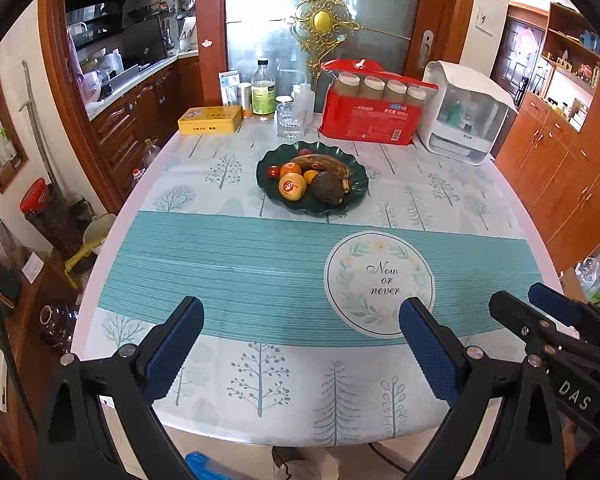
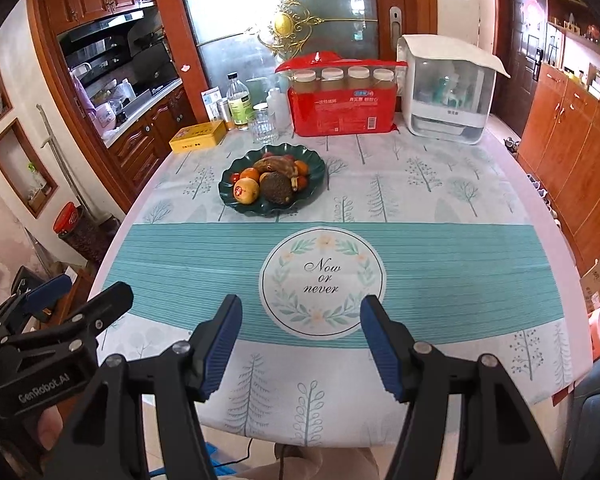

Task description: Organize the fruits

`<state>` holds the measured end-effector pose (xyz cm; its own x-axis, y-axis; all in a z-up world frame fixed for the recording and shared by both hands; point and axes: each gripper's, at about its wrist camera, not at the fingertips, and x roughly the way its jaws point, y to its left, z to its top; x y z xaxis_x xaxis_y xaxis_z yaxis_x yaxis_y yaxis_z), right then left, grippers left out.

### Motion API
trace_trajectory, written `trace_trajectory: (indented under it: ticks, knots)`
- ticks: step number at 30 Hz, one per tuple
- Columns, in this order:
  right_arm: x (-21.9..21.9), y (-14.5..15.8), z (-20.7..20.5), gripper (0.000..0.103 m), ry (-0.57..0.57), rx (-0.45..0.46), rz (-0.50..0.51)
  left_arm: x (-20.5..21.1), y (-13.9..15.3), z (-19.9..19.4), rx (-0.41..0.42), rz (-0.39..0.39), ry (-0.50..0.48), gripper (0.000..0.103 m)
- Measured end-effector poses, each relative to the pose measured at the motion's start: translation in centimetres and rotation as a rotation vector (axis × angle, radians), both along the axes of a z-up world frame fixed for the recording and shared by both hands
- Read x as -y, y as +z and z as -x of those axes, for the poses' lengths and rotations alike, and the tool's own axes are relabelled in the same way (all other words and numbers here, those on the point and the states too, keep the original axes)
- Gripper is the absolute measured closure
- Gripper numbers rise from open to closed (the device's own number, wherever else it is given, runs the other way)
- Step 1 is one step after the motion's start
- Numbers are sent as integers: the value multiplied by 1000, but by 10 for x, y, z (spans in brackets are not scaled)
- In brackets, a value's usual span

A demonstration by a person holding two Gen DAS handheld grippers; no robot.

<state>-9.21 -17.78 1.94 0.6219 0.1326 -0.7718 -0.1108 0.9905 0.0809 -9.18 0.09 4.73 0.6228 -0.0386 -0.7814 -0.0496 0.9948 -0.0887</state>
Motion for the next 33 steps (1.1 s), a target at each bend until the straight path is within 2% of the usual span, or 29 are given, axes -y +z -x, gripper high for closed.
trace_trajectory:
  ticks: [14, 22, 33]
  knots:
    - [5, 6, -9, 41, 10, -4, -8, 9, 2, -15, -4, 14, -10, 5]
    - [10, 5, -20, 41, 5, 3, 1, 20, 1, -28, 12, -21, -26, 5]
    - [11, 5, -33, 41, 7, -4, -3, 22, 1, -34, 10, -22, -27, 5]
